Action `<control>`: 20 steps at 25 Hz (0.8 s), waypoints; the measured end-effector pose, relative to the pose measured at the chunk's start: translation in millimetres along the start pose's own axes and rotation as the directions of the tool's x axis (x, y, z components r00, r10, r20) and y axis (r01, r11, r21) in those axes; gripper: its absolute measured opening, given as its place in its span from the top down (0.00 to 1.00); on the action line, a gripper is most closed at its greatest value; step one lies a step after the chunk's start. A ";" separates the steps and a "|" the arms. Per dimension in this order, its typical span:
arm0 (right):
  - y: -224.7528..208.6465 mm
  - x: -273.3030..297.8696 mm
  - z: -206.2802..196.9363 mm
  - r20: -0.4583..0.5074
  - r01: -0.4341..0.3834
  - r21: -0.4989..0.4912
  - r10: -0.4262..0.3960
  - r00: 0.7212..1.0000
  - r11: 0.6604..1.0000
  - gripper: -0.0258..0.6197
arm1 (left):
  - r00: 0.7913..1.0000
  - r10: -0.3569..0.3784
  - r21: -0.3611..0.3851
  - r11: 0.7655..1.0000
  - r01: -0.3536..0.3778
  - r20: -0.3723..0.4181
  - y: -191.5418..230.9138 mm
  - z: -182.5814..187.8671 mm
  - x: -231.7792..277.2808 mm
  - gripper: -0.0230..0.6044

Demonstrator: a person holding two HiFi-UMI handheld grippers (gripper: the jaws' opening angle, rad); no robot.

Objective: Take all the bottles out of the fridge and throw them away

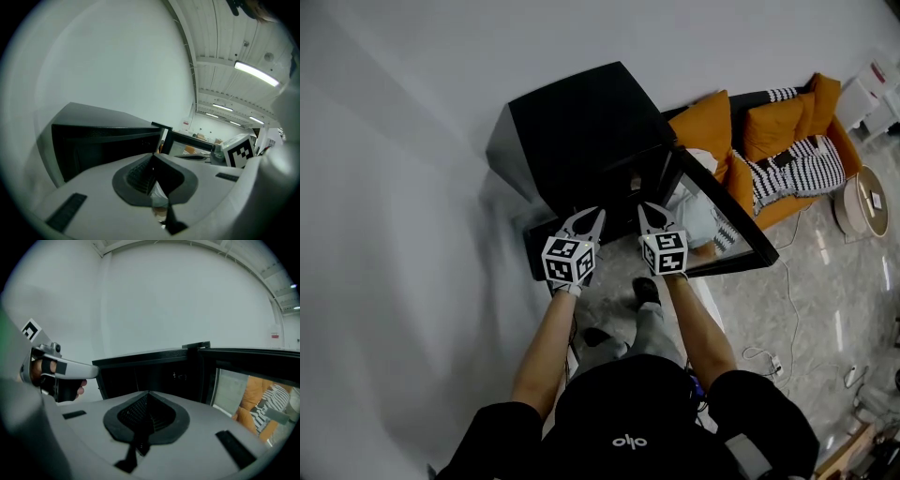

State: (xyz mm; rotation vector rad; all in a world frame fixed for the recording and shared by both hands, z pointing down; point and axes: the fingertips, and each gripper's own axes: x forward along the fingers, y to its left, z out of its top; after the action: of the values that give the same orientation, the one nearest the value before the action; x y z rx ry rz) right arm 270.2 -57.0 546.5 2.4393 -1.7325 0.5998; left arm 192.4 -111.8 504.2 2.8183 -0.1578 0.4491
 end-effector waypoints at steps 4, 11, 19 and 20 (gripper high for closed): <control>-12.0 20.1 -10.0 -0.005 0.003 0.006 -0.003 1.000 1.000 0.95 | 1.000 0.006 0.003 1.000 -0.006 -0.022 12.6 -9.6 12.6 0.96; -32.4 59.8 -48.3 -0.010 0.015 0.032 -0.014 1.000 0.999 0.95 | 0.997 0.007 0.007 1.000 -0.006 -0.075 37.9 -45.1 42.4 0.96; -47.9 93.8 -103.7 -0.035 0.053 0.064 -0.050 0.998 0.997 0.95 | 0.992 -0.030 0.005 1.000 0.031 -0.126 52.8 -92.2 73.9 0.96; -49.3 95.9 -108.2 -0.035 0.058 0.065 -0.055 0.998 0.996 0.95 | 0.990 -0.034 0.006 0.999 0.035 -0.133 53.0 -97.1 76.2 0.96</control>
State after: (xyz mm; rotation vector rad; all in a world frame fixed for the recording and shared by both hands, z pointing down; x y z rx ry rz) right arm 314.2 -92.9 688.3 2.4975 -1.6510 0.6982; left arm 228.5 -138.7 630.8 2.7830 -0.0795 0.6292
